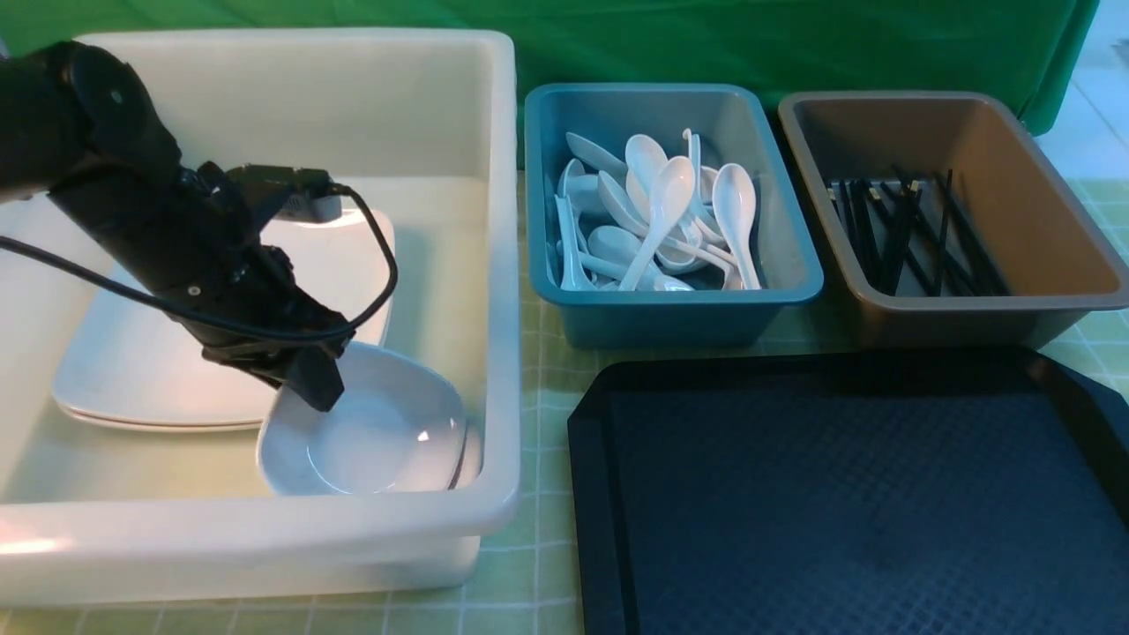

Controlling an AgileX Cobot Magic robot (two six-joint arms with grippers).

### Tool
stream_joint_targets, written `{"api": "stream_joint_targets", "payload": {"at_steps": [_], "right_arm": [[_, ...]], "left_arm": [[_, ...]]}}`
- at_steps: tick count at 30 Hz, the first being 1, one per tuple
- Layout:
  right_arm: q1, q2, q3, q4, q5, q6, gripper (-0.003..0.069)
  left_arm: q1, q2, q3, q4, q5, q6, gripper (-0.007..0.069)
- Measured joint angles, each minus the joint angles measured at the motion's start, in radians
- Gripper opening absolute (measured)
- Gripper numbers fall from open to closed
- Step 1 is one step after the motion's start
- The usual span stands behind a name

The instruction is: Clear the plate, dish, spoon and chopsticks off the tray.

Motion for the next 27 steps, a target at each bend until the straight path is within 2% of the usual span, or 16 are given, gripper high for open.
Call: {"api": "stream_joint_targets", "payload": {"at_steps": [3,5,9,11,13,15,17,18,21,24,27], "right_arm": [[0.000,0.000,0.000,-0.002,-0.036,0.000,0.0199],[0.000,0.014,0.000,-0.003,-0.084,0.000,0.0200],[0.000,0.063,0.000,-0.006,-0.123,-0.002,0.0174],[0.000,0.109,0.000,-0.006,-0.127,-0.003,0.0132],[0.000,0.154,0.000,-0.006,-0.129,-0.005,0.0088],[0.000,0.194,0.000,-0.006,-0.129,-0.006,0.0050],[0.000,0.235,0.000,-0.006,-0.129,-0.007,0.0016],[0.000,0.239,0.000,-0.006,-0.129,-0.007,0.0014],[0.000,0.275,0.009,-0.005,-0.190,-0.008,0.0006],[0.000,0.276,0.053,-0.005,-0.357,-0.003,0.0005],[0.000,0.291,0.162,-0.002,-0.631,0.052,0.0003]], "left_arm": [[0.000,0.000,-0.004,0.017,-0.015,-0.012,0.0326],[0.000,0.000,-0.042,0.081,0.004,-0.067,0.0407],[0.000,0.000,-0.144,0.159,0.101,-0.166,0.0442],[0.000,-0.001,-0.208,0.181,0.176,-0.213,0.0437],[0.000,-0.013,-0.239,0.186,0.195,-0.238,0.0395],[0.000,-0.032,-0.245,0.192,0.204,-0.260,0.0319],[0.000,-0.060,-0.248,0.193,0.212,-0.313,0.0196],[0.000,-0.067,-0.248,0.193,0.212,-0.323,0.0183],[0.000,-0.125,-0.250,0.192,0.214,-0.359,0.0020],[0.000,-0.174,-0.250,0.175,0.216,-0.365,-0.0006],[0.000,-0.229,-0.250,0.156,0.217,-0.365,-0.0008]]}}
